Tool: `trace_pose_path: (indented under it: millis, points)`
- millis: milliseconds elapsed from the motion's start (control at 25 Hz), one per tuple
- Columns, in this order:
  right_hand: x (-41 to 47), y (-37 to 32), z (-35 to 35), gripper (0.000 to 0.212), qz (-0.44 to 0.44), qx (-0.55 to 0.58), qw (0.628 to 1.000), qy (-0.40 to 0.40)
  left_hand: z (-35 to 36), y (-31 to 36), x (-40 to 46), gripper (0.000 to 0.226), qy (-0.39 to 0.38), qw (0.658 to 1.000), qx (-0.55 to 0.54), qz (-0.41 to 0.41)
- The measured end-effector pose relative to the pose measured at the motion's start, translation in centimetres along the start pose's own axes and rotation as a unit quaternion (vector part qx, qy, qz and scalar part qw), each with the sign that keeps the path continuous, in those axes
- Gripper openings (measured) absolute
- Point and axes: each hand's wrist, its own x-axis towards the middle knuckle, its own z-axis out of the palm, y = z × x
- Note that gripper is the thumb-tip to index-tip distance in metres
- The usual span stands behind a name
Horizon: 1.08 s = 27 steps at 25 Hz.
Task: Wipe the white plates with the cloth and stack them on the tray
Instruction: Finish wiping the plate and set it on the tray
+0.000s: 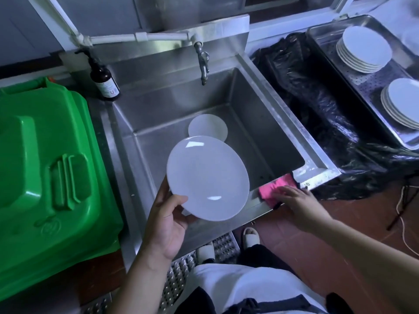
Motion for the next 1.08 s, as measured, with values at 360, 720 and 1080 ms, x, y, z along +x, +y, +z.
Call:
trace_pose_path:
  millis: [360,720,1080]
  points:
    - [1.0,0.2,-4.8,0.027,0.126,0.245,0.961,0.028,5.7,-1.8,0.6,0.060,0.006,0.999,0.032,-0.014]
    - [-5.8,11.9,-18.1,0.037,0.252,0.729,0.635,0.038,20.3,-5.7,3.6,0.062,-0.132,0.980,0.120,-0.086]
    - [-13.7,25.4,-17.5,0.034,0.341,0.772,0.518,0.141,34.6,-14.2,6.0,0.047,-0.180,0.951,0.181,-0.176]
